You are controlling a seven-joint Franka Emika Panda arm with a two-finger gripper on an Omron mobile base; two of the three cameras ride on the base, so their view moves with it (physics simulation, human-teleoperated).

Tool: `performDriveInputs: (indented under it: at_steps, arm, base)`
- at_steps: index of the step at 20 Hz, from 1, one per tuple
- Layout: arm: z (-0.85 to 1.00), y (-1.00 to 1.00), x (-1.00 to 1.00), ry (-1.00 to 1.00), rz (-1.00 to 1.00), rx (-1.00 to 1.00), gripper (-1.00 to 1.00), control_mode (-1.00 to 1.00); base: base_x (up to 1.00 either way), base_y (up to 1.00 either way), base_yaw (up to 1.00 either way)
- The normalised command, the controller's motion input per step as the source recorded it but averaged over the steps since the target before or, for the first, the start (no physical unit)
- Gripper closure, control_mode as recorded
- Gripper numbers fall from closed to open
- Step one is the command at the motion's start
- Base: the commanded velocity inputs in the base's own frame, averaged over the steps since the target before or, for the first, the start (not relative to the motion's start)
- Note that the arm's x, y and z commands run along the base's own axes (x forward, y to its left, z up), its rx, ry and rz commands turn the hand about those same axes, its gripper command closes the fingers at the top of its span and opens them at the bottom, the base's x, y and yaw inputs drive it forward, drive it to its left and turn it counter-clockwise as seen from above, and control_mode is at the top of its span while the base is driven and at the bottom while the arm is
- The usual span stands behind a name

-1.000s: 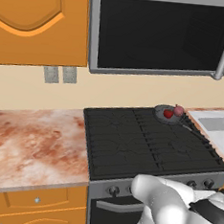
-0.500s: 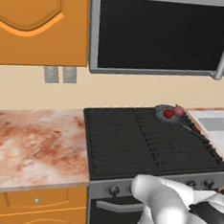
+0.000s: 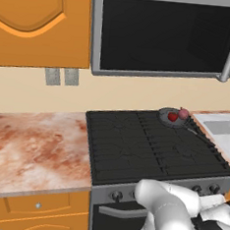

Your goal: Place the pan on the rear right burner on the stove. Then place the tomato and the onion in the pan and turn on the rear right burner.

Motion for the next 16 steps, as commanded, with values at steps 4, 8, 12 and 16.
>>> performDriveInputs:
  at_steps: [4, 8, 12, 16]
  arm:
    - [0.0, -0.01, 0.0, -0.07, -0.08, -0.31, 1.0, -1.0]
    - [0.0, -0.11, 0.0, -0.02, -0.12, -0.29, 1.0, -1.0]
    - [0.0, -0.19, 0.0, 0.0, -0.17, -0.33, 1.0, -1.0]
    - [0.0, -0.14, 0.0, 0.0, -0.22, -0.37, 1.0, -1.0]
  base:
    - [0.0, 0.0, 0.0]
    - [0.0, 0.0, 0.0]
    - [0.0, 0.0, 0.0]
    - [0.0, 0.0, 0.0]
